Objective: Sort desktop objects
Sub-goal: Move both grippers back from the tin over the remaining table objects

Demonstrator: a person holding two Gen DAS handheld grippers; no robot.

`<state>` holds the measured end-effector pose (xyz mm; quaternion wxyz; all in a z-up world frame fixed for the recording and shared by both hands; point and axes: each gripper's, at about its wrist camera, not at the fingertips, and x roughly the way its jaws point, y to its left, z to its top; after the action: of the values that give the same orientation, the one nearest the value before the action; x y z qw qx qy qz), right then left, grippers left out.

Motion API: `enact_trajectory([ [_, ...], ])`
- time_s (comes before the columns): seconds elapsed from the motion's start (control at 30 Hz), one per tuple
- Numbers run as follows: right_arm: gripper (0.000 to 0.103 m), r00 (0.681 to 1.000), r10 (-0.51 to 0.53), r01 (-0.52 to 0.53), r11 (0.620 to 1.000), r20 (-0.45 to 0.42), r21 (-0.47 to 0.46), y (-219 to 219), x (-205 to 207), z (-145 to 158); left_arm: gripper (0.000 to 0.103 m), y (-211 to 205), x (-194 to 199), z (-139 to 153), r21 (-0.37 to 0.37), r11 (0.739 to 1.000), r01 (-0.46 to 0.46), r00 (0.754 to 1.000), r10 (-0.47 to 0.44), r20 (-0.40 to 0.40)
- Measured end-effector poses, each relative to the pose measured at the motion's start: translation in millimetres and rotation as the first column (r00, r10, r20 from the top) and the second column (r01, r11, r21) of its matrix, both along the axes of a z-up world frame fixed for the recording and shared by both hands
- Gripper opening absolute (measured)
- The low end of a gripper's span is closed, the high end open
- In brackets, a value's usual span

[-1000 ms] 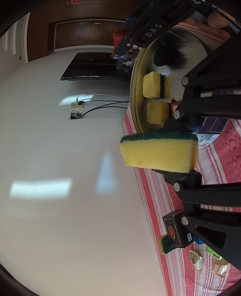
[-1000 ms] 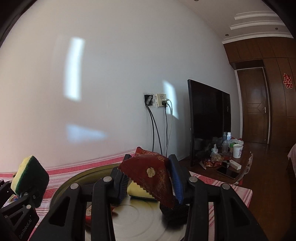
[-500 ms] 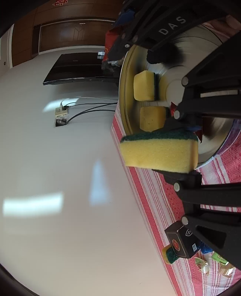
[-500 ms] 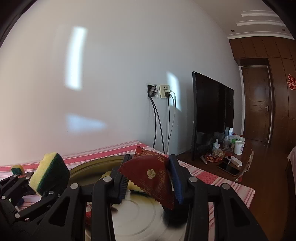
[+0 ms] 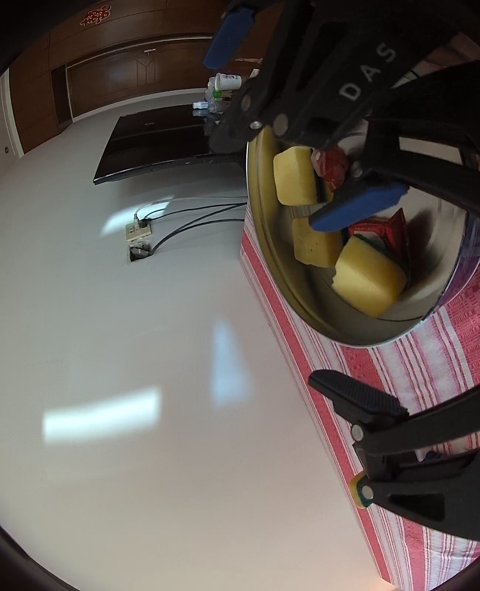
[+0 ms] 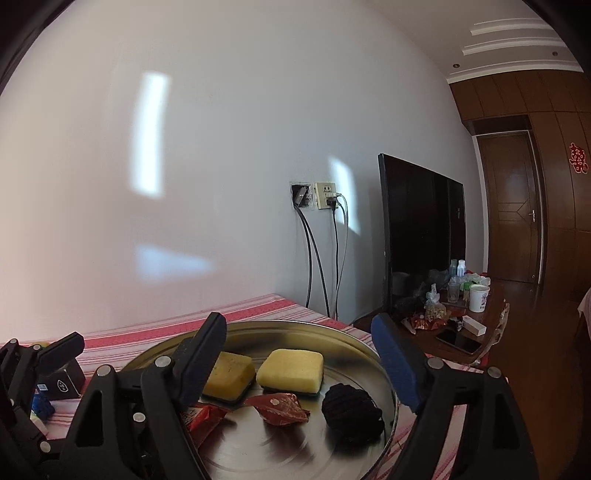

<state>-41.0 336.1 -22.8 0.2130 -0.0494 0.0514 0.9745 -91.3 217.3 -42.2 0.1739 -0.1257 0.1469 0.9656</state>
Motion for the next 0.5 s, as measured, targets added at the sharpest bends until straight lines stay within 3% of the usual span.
enact_trajectory([
  [0.2,0.088,0.999,-0.003,0.002,1.0,-0.04,-0.013,1,6,1,0.101,-25,-11,4,0.118,0.991,-0.064,0.997,0.059,0.046],
  [0.37,0.094,0.997,-0.004,0.003,1.0,-0.076,-0.021,2,13,1,0.102,-52,-22,2,0.238,0.963,-0.124,0.989,0.101,0.107],
  [0.5,0.094,0.994,0.024,-0.025,1.0,-0.104,-0.008,-1,17,2,0.102,-64,-19,1,0.269,0.952,-0.146,0.988,0.124,0.096],
])
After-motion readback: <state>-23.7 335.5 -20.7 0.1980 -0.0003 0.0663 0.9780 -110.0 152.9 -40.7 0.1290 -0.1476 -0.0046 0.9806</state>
